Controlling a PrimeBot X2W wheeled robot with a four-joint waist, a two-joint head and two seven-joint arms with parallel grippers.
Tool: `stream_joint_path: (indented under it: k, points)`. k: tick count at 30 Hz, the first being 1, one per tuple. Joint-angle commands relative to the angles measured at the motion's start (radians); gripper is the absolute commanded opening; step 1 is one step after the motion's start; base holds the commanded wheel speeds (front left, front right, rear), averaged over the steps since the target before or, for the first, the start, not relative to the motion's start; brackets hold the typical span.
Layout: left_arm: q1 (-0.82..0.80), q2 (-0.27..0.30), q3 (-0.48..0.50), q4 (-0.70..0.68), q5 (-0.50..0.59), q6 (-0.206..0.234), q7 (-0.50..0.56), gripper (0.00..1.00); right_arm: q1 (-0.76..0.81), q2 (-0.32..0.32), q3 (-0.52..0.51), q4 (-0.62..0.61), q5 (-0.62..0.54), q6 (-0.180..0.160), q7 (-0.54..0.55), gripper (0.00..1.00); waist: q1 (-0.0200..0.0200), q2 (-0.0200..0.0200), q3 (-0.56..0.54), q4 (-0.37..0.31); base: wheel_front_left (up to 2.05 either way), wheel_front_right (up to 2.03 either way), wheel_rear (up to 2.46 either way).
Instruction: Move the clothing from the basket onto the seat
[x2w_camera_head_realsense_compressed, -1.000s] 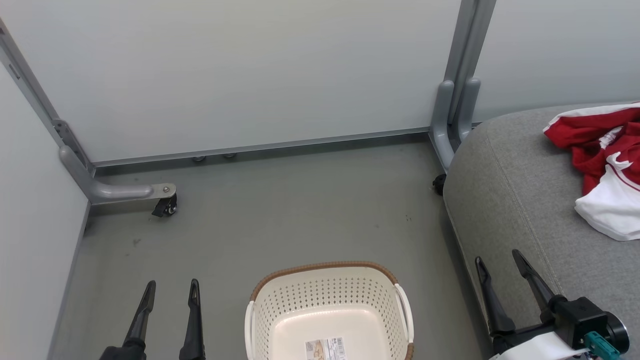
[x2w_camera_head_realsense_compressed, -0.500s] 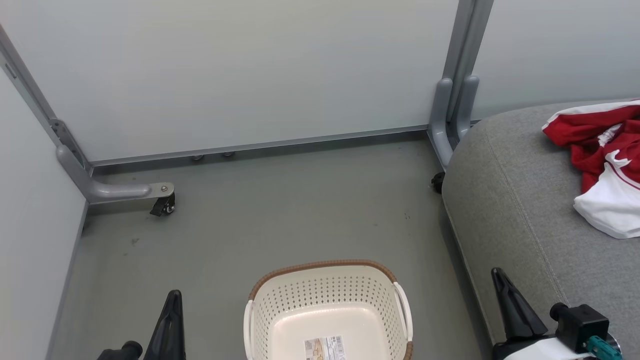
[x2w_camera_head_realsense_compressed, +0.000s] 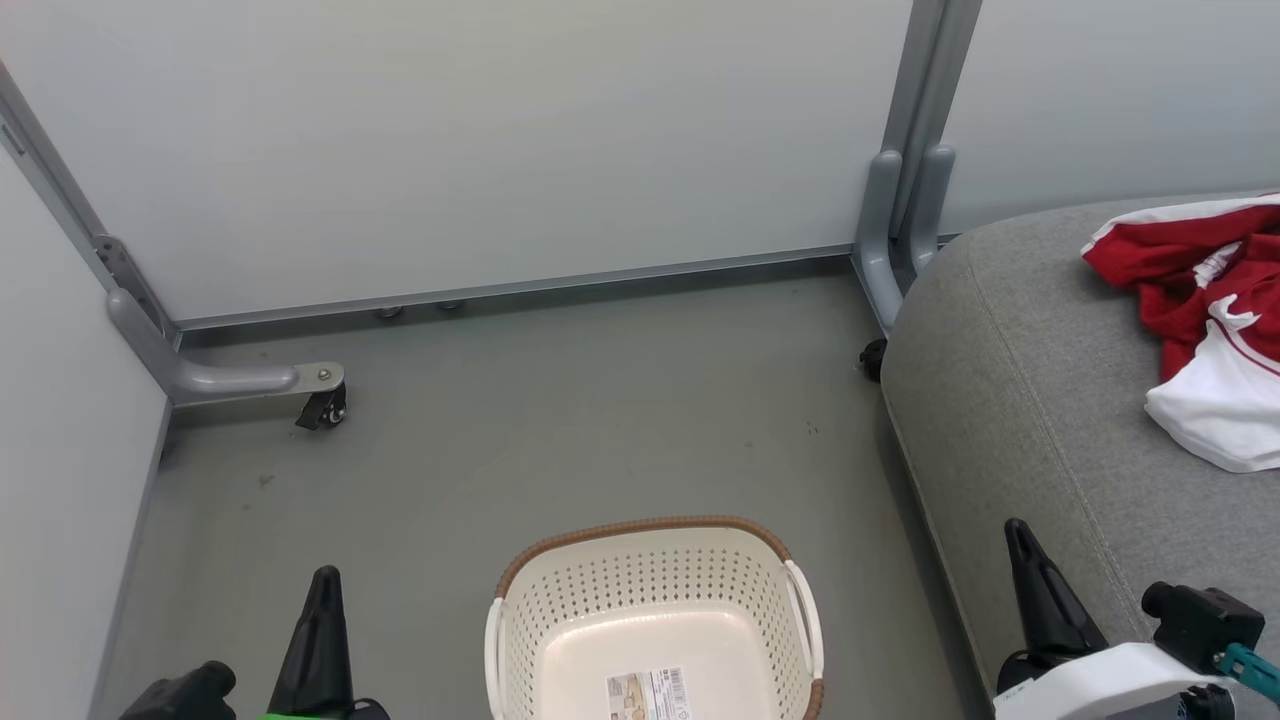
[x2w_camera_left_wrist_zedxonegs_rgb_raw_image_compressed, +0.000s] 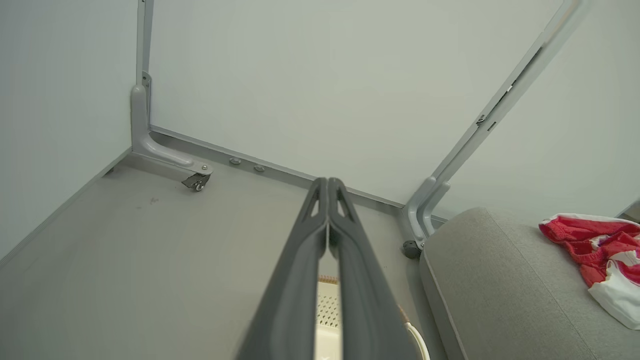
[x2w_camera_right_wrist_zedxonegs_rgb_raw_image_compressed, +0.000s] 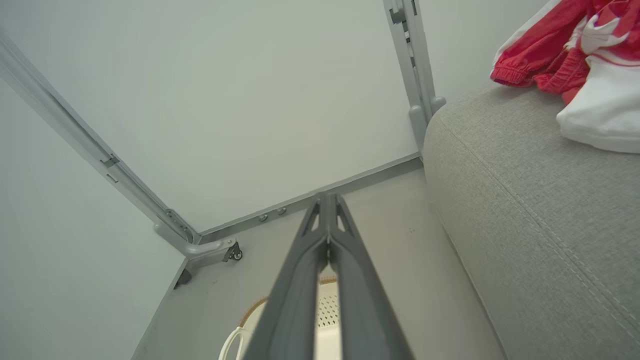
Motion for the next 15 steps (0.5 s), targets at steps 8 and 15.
stream_joint_path:
  k: [8,15]
  points:
    - [-0.063,0.016,0.014,0.01,-0.163,-0.009,0.03,0.0,-0.048,-0.012,-0.013,0.007,0.159,0.0,0.032,0.0,0.0001,0.0015,0.004,-0.003,0.0,0.0,0.0]
    - [-0.087,0.02,0.021,0.026,-0.271,-0.013,0.053,0.0,-0.065,-0.014,-0.02,0.021,0.265,0.0,0.055,0.0,0.0001,0.0018,0.007,-0.005,0.0,0.0,0.0]
